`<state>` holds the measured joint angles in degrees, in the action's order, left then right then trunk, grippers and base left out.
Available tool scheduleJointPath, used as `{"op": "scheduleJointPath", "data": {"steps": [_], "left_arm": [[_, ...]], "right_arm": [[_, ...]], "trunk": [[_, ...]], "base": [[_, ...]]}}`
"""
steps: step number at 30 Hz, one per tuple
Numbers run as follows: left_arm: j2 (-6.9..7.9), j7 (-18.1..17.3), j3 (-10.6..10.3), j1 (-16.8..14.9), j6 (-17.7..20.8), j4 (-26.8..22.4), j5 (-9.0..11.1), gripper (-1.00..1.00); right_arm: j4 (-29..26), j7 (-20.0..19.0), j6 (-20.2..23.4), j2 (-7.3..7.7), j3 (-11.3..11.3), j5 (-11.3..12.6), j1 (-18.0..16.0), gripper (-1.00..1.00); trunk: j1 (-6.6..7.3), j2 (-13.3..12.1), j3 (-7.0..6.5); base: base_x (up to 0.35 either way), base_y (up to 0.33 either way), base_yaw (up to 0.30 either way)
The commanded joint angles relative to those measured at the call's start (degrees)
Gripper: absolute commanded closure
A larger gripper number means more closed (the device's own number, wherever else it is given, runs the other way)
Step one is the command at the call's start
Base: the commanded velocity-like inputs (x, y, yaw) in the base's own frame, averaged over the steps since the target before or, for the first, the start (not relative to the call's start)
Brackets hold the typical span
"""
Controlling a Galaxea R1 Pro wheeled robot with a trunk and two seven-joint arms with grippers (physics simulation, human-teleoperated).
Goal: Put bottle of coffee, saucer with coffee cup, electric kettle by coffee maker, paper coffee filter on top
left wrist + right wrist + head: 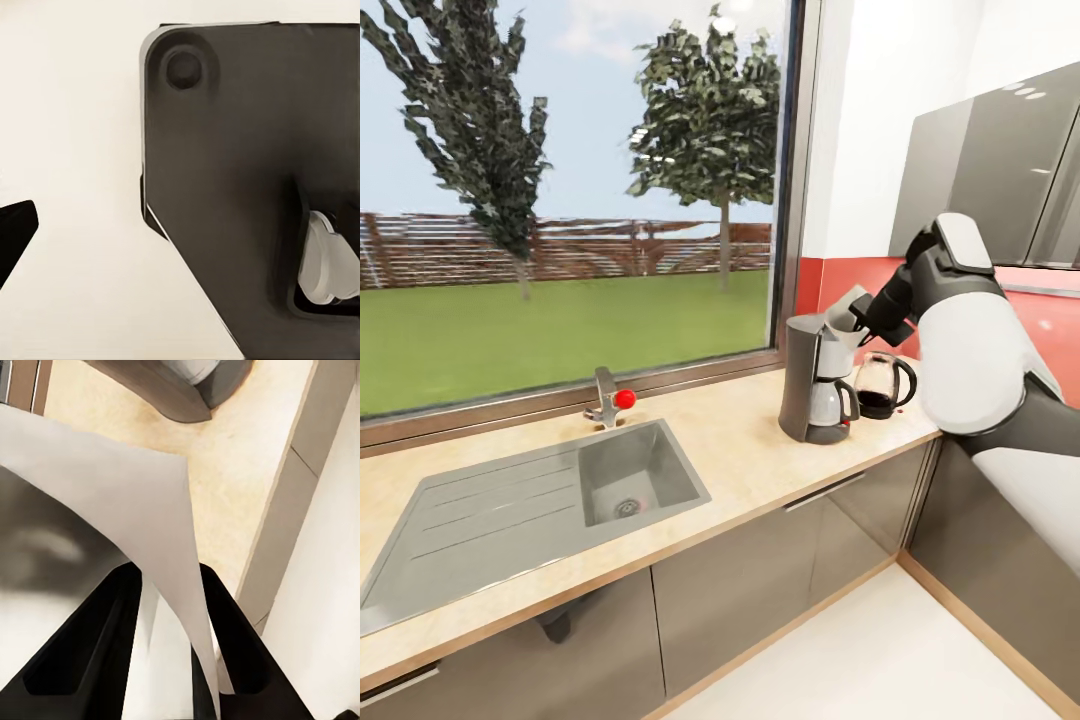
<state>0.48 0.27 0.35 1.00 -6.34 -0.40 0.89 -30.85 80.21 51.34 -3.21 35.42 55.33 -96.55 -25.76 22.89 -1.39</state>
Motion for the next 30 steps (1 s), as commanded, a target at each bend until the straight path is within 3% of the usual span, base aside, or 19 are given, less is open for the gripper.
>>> {"op": "scheduleJointPath", "data": {"steps": [1,5,11,12,18,20,23,26,30], "left_arm": [[0.03,0.0,0.0,0.0,-0.1,0.3,0.1,-1.00],[-0.01,0.2,0.0,0.1,-0.1,0.9,0.1,-1.00],[-0.14,0.9,0.0,0.1,0.0,1.5,0.1,-1.00],[-0.14,1.2,0.1,0.1,0.1,1.9,0.1,-1.00],[-0.13,4.6,0.1,0.5,0.8,2.9,0.2,-1.00],[-0.16,5.7,0.1,0.6,1.1,3.0,0.2,-1.00],[-0.21,6.6,0.1,0.7,2.7,3.0,0.2,-1.00],[-0.27,7.1,0.1,0.7,3.8,3.0,0.2,-1.00],[-0.30,7.7,0.1,0.8,4.3,3.0,0.3,-1.00]], "right_arm": [[-0.1,0.6,0.3,0.28,0.3,0.3,0.0,1.00],[-0.2,1.9,-0.3,1.53,0.3,0.4,-0.1,1.00],[0.4,3.8,-1.1,1.84,0.2,0.3,-1.9,1.00],[0.5,9.8,-8.8,1.86,0.2,0.3,-4.2,1.00],[0.8,9.8,-8.9,1.86,0.5,0.3,-4.7,1.00],[0.9,9.8,-8.9,1.83,1.4,0.3,-4.8,1.00],[0.8,9.8,-8.9,1.83,5.6,0.2,-4.8,1.00],[0.8,9.8,-8.9,1.87,8.3,0.0,-4.8,1.00],[0.8,9.8,-8.9,1.84,9.5,0.0,-4.8,1.00]], "trunk": [[-0.02,0.0,0.01],[-0.02,0.0,0.01],[-0.02,0.0,0.01],[-0.02,0.0,0.01],[-0.02,0.0,0.01],[-0.02,0.0,0.01],[-0.02,0.0,0.01],[-0.02,0.0,0.01],[-0.02,0.0,0.01]], "base": [[0.000,0.000,0.000],[0.000,0.000,0.000],[0.003,0.000,0.000],[0.064,0.000,0.000],[0.217,0.000,0.000],[0.315,0.000,0.000],[0.327,0.000,0.000],[0.333,0.000,0.000],[0.336,-0.034,0.000]]}}
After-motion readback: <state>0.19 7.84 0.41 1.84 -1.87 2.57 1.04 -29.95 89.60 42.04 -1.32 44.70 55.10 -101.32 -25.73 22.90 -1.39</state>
